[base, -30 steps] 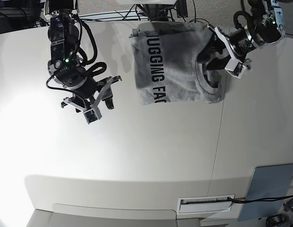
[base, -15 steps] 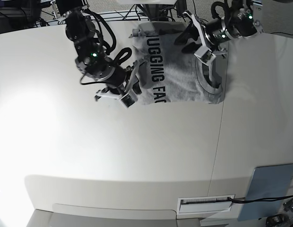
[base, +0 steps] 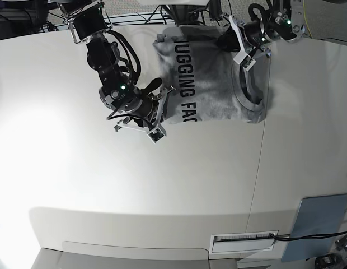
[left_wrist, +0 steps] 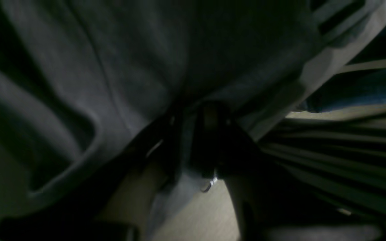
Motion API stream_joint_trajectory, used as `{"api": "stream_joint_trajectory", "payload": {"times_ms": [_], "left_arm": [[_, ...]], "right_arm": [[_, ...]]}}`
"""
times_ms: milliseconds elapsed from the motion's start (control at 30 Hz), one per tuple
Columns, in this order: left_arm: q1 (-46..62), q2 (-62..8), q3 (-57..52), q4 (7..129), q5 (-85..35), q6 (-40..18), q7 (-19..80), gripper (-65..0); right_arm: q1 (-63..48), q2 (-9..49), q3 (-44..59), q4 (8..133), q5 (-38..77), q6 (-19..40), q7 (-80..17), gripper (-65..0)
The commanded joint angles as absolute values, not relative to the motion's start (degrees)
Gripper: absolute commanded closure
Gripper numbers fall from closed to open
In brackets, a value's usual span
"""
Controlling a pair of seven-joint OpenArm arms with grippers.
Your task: Fold the T-shirt properly
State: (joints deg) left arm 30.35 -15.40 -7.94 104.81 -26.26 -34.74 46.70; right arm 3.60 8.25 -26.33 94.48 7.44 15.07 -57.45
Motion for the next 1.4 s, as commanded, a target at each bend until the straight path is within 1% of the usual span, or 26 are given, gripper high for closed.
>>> {"api": "stream_joint_trajectory", "payload": {"times_ms": [0,200,333,500,633,700,800,867,933,1067,1233,1367], "left_arm": [[29.1,-15.7,-8.0,103.6,-23.5,-33.5,47.9,-9.6],[21.9,-15.7,-8.0,97.0,-19.7,-33.4,43.5,-9.6],[17.7,-15.9,-8.0,95.4,-16.6,-34.4,40.1,-9.6],[13.6,-17.0,-8.0,95.4,-16.7,-34.5,33.1,-9.6],[12.7,-17.0,-8.1,97.5,-17.1,-34.5,33.0,-9.6],[13.0,-17.1,-8.2,99.5,-19.2,-34.5,33.6,-9.6],[14.3,-17.2,-9.7,102.8,-21.9,-34.5,33.9,-9.6],[15.4,-17.1,-11.3,105.0,-24.5,-34.5,35.7,-9.6],[17.1,-17.1,-13.3,106.8,-27.5,-34.5,37.3,-9.6],[21.5,-17.0,-15.6,108.0,-31.3,-34.4,38.7,-9.6],[26.5,-14.9,-15.5,108.0,-31.1,-32.6,39.0,-9.6],[27.6,-12.0,-15.5,107.7,-27.5,-28.5,38.9,-9.6]], "right_arm": [[4.4,8.5,-26.2,95.4,7.6,15.3,-57.8,0.0],[3.2,8.6,-26.2,96.2,8.0,15.9,-59.4,0.0],[0.4,9.3,-26.2,98.9,7.9,16.2,-59.6,0.0],[-5.0,10.7,-26.2,105.3,7.9,16.3,-59.8,0.0],[-9.1,12.8,-26.2,111.0,7.8,16.2,-60.0,0.0],[-10.1,14.3,-26.2,113.6,7.6,16.0,-60.0,0.0],[-9.9,15.2,-25.9,115.1,3.8,13.5,-58.8,0.0],[-9.6,15.2,-24.6,114.8,1.2,12.2,-56.4,0.0],[-9.1,14.8,-22.6,114.1,1.1,12.1,-53.6,0.0],[-5.8,12.6,-19.9,110.2,2.2,12.1,-53.0,0.0],[0.8,8.9,-19.8,100.4,2.1,12.2,-51.8,0.0],[6.3,7.3,-19.8,92.9,2.1,12.3,-51.8,0.0]]}}
